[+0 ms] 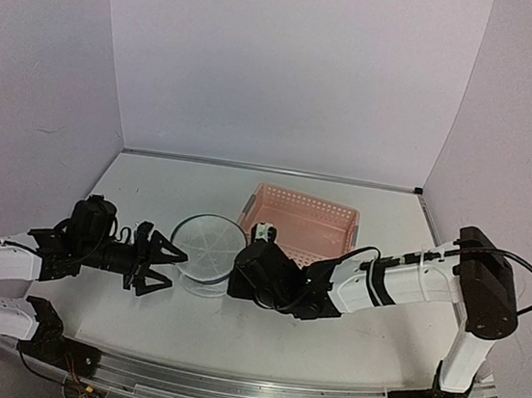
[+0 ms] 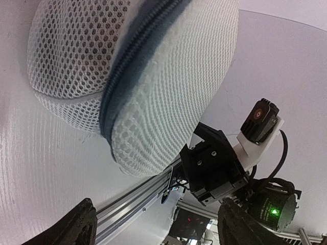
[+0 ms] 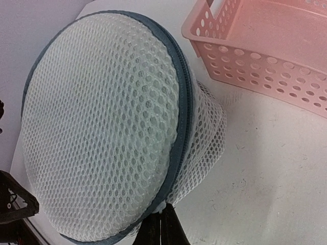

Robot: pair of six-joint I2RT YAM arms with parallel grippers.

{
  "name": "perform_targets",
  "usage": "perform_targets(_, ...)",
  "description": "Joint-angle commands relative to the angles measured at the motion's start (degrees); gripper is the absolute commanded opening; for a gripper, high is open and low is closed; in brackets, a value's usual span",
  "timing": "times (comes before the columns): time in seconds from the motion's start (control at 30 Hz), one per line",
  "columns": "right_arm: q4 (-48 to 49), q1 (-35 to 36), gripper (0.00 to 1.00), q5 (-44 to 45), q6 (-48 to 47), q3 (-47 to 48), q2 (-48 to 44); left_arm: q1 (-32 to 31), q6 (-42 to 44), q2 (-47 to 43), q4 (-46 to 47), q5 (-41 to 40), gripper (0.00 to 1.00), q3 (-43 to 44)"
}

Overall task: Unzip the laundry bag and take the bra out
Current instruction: Set the laundry bag at the center of the board, then hold the laundry bag at the center of the board.

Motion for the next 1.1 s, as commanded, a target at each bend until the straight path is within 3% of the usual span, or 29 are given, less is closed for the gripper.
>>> perform_targets(0.0, 4.7, 0.4, 0.0, 2.95, 0.38, 6.12, 2.02, -0.36, -5.57, 0.23, 7.98, -3.15, 0.83, -0.09)
perform_targets(0.37, 5.11, 0.49, 0.0, 1.56, -1.12, 12.34, 5.58, -0.64, -9.85, 5.05, 13.67, -7.87, 0.81, -1.12)
perform_targets(0.57, 5.18, 0.72, 0.0, 1.21, -1.43, 11.79, 4.86, -0.64, -12.22, 8.4, 18.0, -9.74, 0.74, -1.47)
perform_targets(0.9, 5.61, 1.71, 0.0, 0.61, -3.27, 9.82, 3.14, -0.64, -13.73, 13.1, 23.3, -11.3, 0.37, -0.85)
perform_targets(1.07, 5.9, 2.19, 0.0, 0.1, -5.64, 7.85, 0.87, -0.16, -12.61, 14.91, 24.33, -10.26, 0.11, 0.6)
